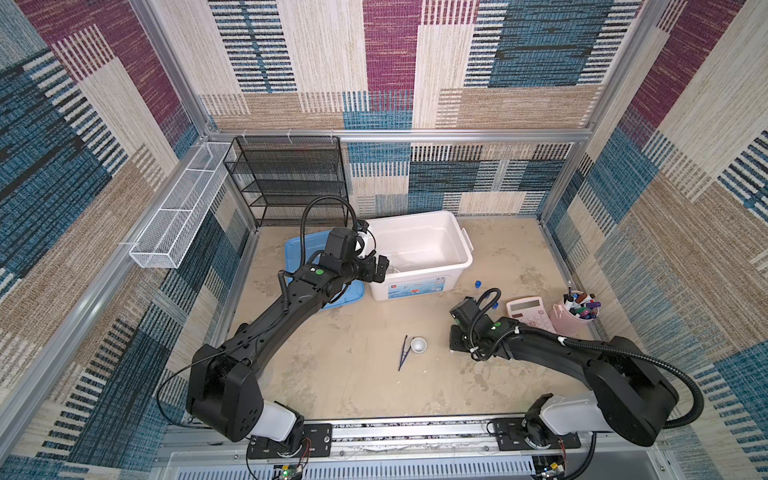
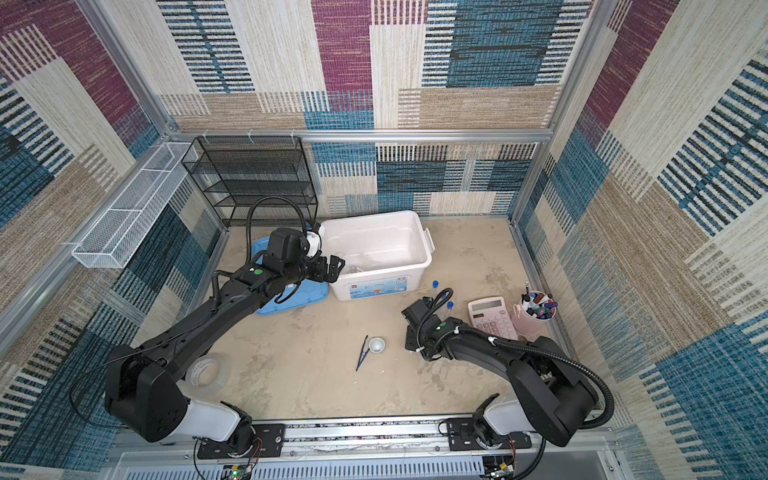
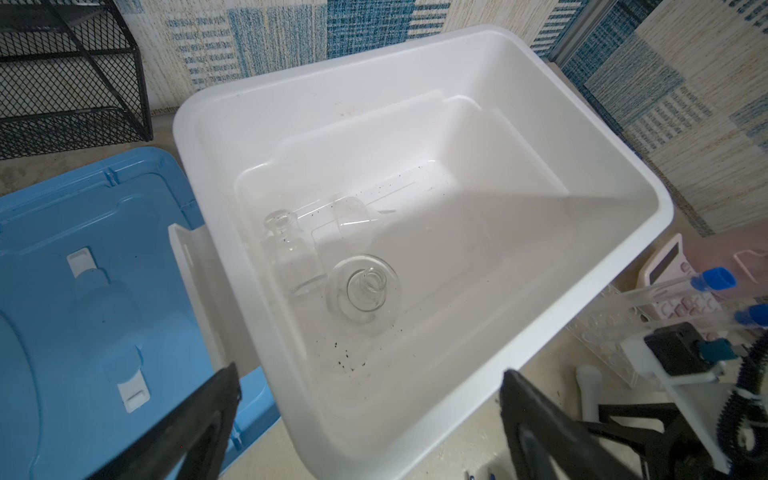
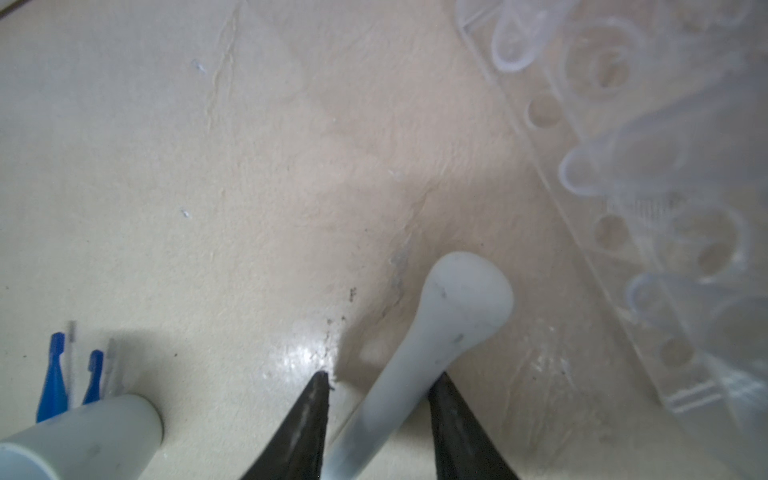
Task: Organize the chemistry lab equipment
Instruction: 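Lower the right gripper onto the white pestle and close on it, then lift the pestle with the right gripper and carry it over the bin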
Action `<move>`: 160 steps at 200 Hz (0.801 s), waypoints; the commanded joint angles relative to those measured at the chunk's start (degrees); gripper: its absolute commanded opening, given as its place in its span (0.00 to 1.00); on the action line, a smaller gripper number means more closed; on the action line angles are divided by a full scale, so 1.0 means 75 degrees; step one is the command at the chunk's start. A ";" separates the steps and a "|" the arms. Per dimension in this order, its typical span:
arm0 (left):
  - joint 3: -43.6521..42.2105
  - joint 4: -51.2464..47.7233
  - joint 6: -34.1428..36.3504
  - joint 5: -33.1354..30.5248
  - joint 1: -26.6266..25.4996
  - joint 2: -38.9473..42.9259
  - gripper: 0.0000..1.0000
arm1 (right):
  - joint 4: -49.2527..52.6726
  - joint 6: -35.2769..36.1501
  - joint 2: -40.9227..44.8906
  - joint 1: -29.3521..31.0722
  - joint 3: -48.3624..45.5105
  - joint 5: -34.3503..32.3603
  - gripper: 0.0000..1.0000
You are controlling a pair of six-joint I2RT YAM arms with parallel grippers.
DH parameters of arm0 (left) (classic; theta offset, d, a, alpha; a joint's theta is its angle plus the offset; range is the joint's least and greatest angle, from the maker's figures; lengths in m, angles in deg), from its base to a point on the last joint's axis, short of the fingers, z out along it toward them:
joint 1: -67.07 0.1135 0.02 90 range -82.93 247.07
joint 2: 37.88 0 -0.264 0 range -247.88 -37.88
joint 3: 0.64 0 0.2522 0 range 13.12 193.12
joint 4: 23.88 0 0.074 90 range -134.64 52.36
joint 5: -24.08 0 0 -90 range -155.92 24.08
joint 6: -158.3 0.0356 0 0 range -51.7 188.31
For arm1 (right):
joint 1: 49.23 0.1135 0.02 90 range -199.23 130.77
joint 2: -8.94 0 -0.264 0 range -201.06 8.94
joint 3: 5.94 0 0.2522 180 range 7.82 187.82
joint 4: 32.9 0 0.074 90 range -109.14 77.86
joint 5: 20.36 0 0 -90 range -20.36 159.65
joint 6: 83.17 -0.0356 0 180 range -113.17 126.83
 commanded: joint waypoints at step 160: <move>-0.0529 -0.0087 -0.0082 -0.0474 -0.0011 0.0607 1.00 | -0.0116 0.1318 -0.0893 -0.0003 0.0871 0.0230 0.35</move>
